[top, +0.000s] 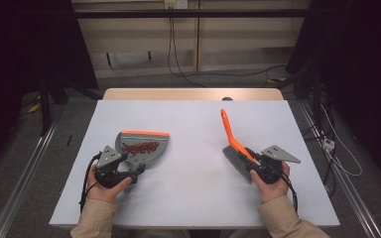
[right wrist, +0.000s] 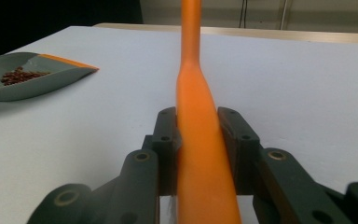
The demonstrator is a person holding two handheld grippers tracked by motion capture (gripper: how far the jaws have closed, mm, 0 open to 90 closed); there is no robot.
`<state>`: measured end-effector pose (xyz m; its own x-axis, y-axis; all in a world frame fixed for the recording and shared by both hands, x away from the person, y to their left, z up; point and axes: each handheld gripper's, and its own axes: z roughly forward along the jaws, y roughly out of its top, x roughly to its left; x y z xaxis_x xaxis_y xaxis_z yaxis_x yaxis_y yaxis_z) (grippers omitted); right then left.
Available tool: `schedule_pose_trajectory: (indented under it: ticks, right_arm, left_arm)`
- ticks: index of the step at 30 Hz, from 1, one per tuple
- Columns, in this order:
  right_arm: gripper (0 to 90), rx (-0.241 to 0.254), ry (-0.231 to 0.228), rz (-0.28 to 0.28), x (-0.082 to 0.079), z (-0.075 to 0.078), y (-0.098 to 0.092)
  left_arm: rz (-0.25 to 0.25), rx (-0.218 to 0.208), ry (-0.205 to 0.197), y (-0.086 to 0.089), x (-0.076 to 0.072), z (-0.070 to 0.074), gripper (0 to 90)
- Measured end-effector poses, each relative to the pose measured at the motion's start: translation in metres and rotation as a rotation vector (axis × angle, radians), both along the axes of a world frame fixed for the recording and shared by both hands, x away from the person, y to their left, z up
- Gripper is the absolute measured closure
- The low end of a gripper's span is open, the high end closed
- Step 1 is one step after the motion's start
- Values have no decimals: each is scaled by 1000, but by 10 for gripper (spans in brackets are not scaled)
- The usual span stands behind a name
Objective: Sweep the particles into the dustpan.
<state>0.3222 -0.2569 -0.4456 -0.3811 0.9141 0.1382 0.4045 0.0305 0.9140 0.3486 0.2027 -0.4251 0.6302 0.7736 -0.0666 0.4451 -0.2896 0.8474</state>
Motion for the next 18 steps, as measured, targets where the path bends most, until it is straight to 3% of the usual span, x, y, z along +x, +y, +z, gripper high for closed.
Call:
schedule_pose_trajectory:
  ticks: [10,18]
  right_arm:
    - [671,-34,26,-33,-6,-1,-20]
    - [627,-91,26,-11,-13,0,-22]
  left_arm:
    - [4,-2,-6,0,0,1,212]
    - [1,-5,-10,-1,0,2,212]
